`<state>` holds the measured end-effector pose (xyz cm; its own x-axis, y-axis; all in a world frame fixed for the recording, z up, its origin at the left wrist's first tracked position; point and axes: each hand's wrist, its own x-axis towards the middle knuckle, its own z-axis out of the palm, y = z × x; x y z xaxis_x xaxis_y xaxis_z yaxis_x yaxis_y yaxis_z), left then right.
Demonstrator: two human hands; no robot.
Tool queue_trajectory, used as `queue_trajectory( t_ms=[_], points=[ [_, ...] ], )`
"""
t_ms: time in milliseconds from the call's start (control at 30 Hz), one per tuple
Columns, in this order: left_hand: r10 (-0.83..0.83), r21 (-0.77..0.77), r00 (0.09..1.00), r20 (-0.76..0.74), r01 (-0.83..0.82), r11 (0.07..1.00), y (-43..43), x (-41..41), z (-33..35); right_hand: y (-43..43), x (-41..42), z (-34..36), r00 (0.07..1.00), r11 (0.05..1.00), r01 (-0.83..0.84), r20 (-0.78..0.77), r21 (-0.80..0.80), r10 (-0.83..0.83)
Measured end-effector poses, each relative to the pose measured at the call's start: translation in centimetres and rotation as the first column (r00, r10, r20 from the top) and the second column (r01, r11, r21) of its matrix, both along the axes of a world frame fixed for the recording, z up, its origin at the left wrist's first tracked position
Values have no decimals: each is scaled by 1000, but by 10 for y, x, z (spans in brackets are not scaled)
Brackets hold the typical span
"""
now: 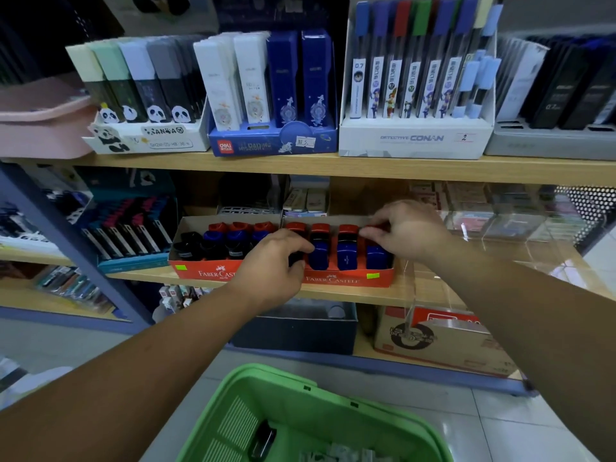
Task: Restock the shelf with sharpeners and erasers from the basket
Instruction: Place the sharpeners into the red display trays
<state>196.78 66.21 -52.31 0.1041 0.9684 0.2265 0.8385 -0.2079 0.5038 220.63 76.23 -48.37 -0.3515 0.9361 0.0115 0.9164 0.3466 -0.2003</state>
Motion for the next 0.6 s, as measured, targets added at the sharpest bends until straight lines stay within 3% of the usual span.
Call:
queue_trajectory(
  t_ms=[167,233,333,433,533,600],
  points=[
    [29,-11,1000,-2,-29,1000,-22,1,15,-40,4,4,987,951,-146,106,273,121],
    [35,-18,999,-33,-35,999,-38,-1,18,-70,-3,3,970,933,-238,103,269,218],
    [54,-91,997,-64,-59,994,-71,-9,10,-113,-14,-12,920,920,-386,98,70,378],
    [50,-267,987,-151,-90,960,-110,-18,-16,-146,-26,-38,817,823,-511,158,-249,555],
    [-13,-492,975,-221,-99,865,-149,-25,-54,-172,-44,-67,681,689,-506,250,-519,688],
    [-14,-585,975,-220,-121,802,-173,-29,-79,-184,-58,-94,688,675,-464,246,-574,682]
  ],
)
